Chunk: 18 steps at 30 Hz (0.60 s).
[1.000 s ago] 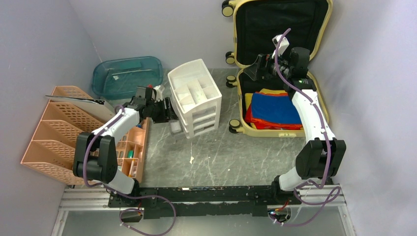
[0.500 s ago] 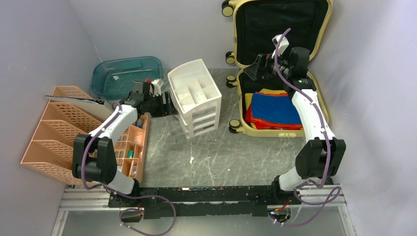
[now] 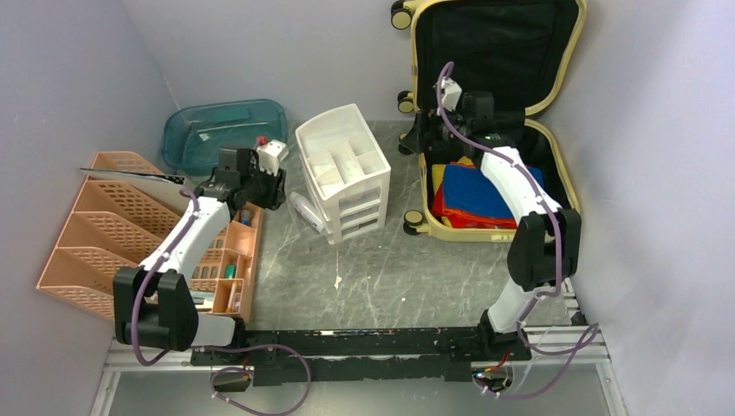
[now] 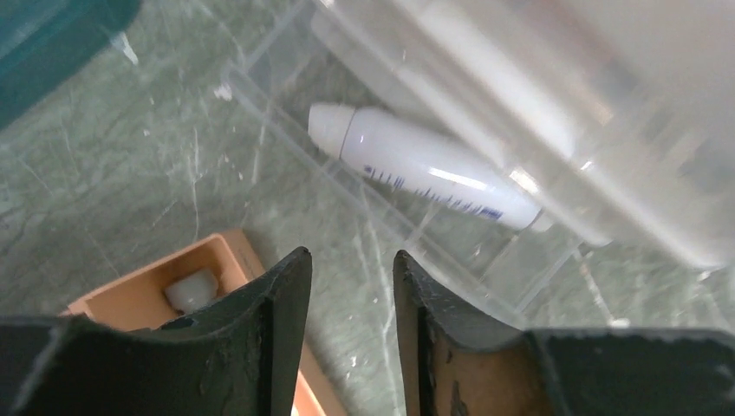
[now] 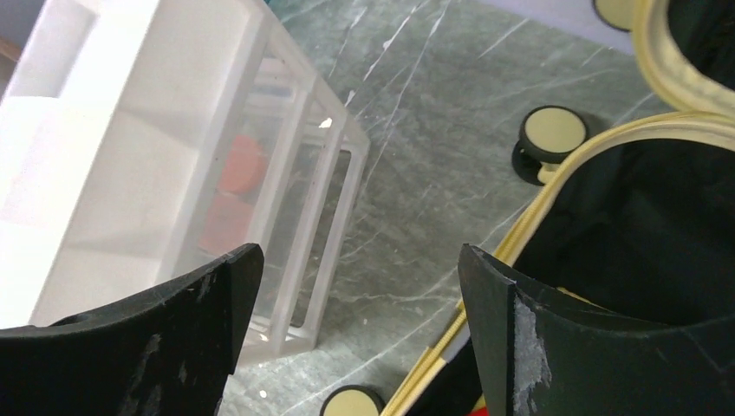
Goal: Open, take out, and arrange the luggage
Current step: Close the drawer of the storage box.
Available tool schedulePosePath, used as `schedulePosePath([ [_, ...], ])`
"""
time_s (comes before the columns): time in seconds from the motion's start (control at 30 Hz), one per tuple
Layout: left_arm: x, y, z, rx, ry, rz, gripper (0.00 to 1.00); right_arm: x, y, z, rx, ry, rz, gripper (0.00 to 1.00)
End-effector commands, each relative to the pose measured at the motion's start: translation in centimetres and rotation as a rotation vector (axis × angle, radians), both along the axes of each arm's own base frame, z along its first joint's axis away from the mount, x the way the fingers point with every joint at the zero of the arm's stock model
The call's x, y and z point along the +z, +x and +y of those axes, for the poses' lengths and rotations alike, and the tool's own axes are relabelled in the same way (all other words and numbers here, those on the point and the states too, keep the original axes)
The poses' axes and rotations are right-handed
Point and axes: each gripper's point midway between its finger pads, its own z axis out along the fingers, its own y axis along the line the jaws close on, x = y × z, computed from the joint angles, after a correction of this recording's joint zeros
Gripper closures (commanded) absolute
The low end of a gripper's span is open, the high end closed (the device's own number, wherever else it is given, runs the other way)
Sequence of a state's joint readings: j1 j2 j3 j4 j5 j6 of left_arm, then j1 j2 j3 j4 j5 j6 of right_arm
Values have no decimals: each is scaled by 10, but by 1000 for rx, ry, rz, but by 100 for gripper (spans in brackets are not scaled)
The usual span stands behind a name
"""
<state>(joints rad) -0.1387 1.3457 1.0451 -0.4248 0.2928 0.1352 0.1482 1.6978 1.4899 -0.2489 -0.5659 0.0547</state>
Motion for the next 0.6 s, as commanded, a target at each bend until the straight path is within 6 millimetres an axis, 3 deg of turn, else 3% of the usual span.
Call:
schedulePosePath([
  [0.0, -26, -5, 17, -86, 163, -37, 59, -4, 12, 10, -2, -32, -13, 14],
  [0.2, -52, -5, 24, -60, 195, -29, 64, -33, 13, 23, 33, -6, 61, 14],
  [0.57, -82, -2, -4, -63, 85, 51, 70, -57, 5, 42, 117, 77, 154, 16],
])
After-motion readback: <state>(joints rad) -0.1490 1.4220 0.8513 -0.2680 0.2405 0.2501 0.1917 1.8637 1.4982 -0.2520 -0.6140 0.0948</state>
